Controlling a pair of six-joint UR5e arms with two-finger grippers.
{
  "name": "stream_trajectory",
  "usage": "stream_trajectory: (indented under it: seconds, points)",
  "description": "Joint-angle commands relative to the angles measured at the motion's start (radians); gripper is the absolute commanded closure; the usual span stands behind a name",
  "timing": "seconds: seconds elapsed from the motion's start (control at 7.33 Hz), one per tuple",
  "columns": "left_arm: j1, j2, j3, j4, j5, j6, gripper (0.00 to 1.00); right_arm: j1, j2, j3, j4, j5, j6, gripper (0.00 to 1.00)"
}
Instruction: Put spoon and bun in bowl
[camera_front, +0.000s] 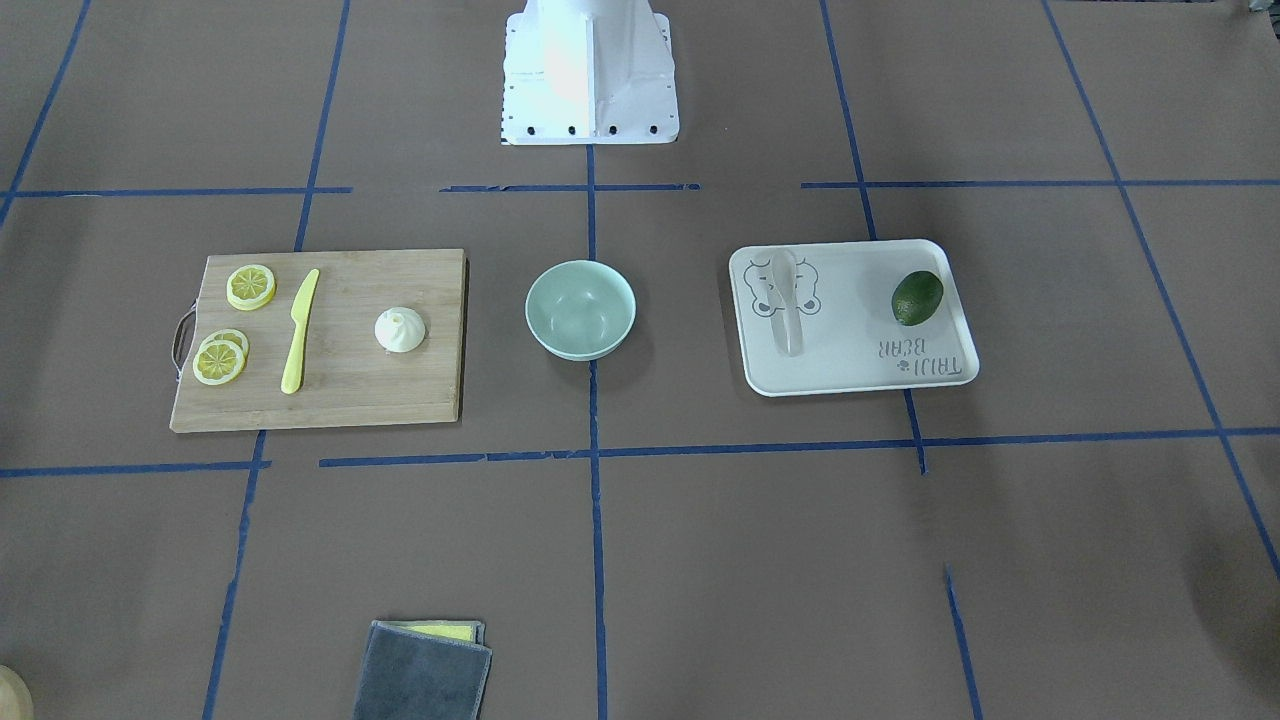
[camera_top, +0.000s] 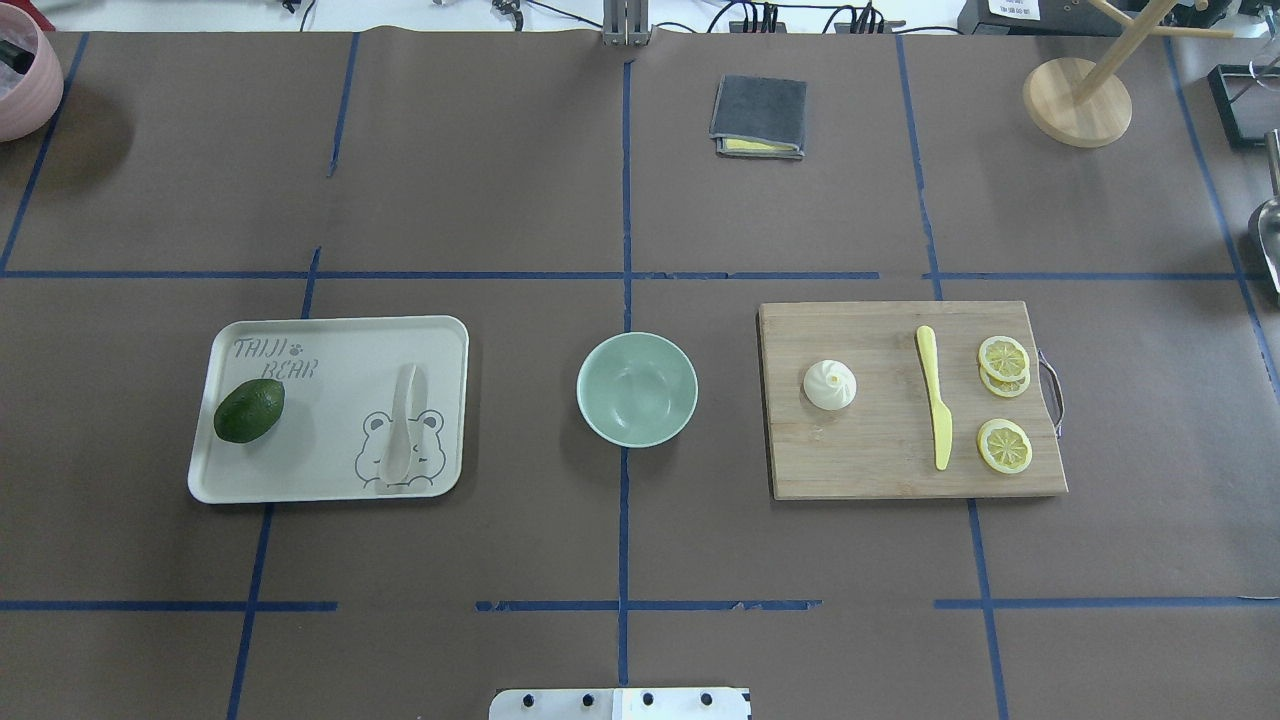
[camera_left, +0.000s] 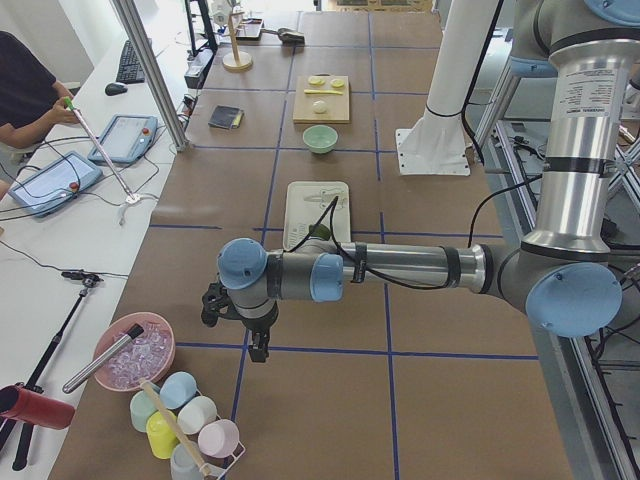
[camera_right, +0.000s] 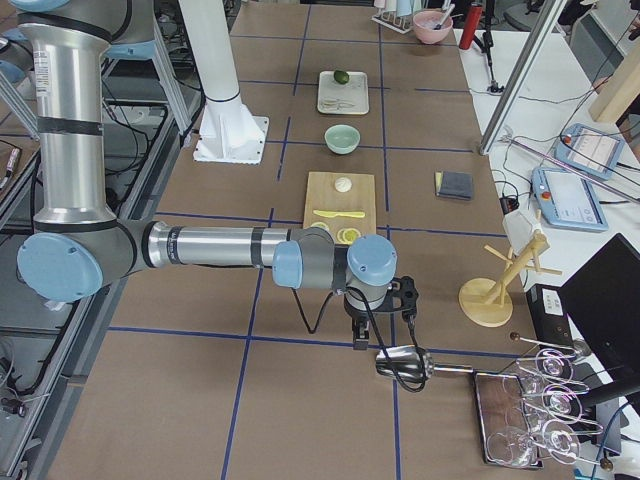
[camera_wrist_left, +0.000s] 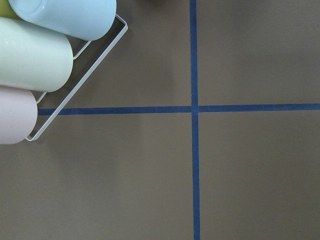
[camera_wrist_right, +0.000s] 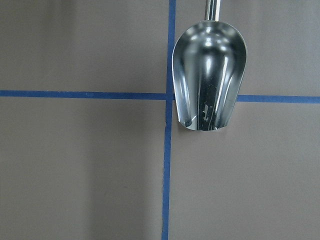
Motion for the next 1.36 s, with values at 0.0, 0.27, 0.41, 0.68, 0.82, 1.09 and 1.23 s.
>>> stream_trajectory:
  seconds: [0.0, 0.27, 0.41, 0.68, 0.82, 1.09, 1.23]
  points:
    - [0.000, 0.000, -0.002, -0.002, 0.000, 0.002, 0.00, 0.001, 0.000, 0.002, 0.007, -0.001, 0.000, 0.00]
    - [0.023, -0.005, -0.070, -0.002, -0.002, -0.002, 0.00, 0.001, 0.000, 0.012, 0.010, 0.000, 0.009, 0.00]
    - [0.096, -0.006, -0.139, -0.006, 0.000, -0.002, 0.00, -0.001, 0.007, 0.018, 0.013, 0.003, 0.011, 0.00]
    - [0.197, -0.026, -0.228, -0.099, 0.003, -0.137, 0.00, -0.002, 0.007, 0.026, 0.014, 0.038, 0.011, 0.00]
    - [0.278, -0.029, -0.279, -0.183, 0.011, -0.320, 0.00, -0.007, 0.009, 0.029, 0.016, 0.040, 0.009, 0.00]
    - [0.424, -0.102, -0.327, -0.218, 0.035, -0.574, 0.00, -0.015, 0.041, 0.075, 0.013, 0.025, 0.009, 0.00]
    - [0.489, -0.139, -0.351, -0.219, 0.076, -0.671, 0.00, -0.015, 0.094, 0.081, 0.004, 0.014, 0.009, 0.00]
